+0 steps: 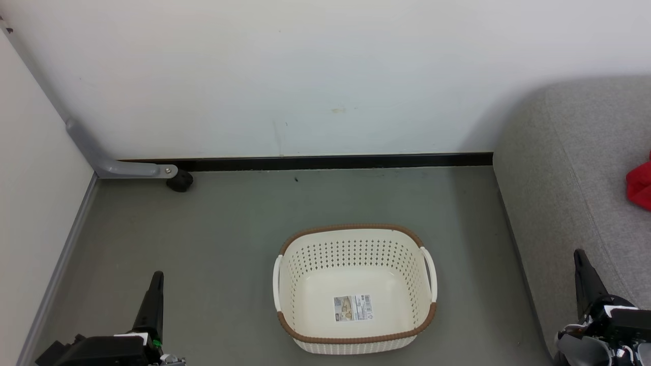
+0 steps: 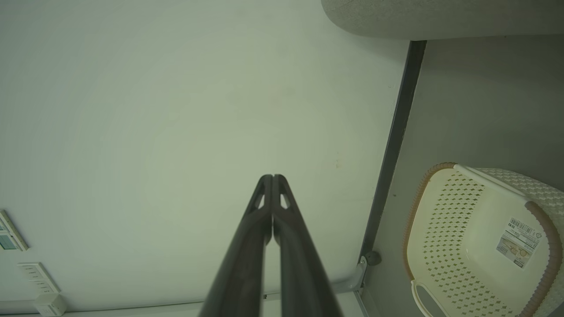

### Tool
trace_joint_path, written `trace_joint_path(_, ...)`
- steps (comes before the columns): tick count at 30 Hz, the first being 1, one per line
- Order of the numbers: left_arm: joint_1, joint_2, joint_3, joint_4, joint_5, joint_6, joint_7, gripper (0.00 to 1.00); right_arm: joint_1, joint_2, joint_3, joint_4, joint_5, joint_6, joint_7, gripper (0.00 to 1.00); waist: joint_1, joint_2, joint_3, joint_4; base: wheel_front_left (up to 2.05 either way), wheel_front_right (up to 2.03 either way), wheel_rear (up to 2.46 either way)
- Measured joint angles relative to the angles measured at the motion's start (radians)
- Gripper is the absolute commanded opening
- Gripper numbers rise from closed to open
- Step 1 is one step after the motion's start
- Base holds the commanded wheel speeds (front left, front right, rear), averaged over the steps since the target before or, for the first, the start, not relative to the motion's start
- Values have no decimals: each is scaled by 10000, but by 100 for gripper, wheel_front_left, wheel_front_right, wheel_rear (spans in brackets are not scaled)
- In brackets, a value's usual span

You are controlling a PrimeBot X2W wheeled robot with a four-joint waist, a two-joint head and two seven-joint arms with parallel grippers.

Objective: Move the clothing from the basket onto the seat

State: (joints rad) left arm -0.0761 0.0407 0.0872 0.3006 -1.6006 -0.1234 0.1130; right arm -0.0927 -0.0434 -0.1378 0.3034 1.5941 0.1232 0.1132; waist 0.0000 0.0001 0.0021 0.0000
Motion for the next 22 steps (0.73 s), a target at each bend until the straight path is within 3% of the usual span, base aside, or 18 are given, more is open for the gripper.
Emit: trace_joint_path(22, 0, -2, 0, -2, 0, 0, 0, 0, 0, 0, 0, -2, 0, 0, 0, 0, 0, 0, 0, 0, 0, 0, 0)
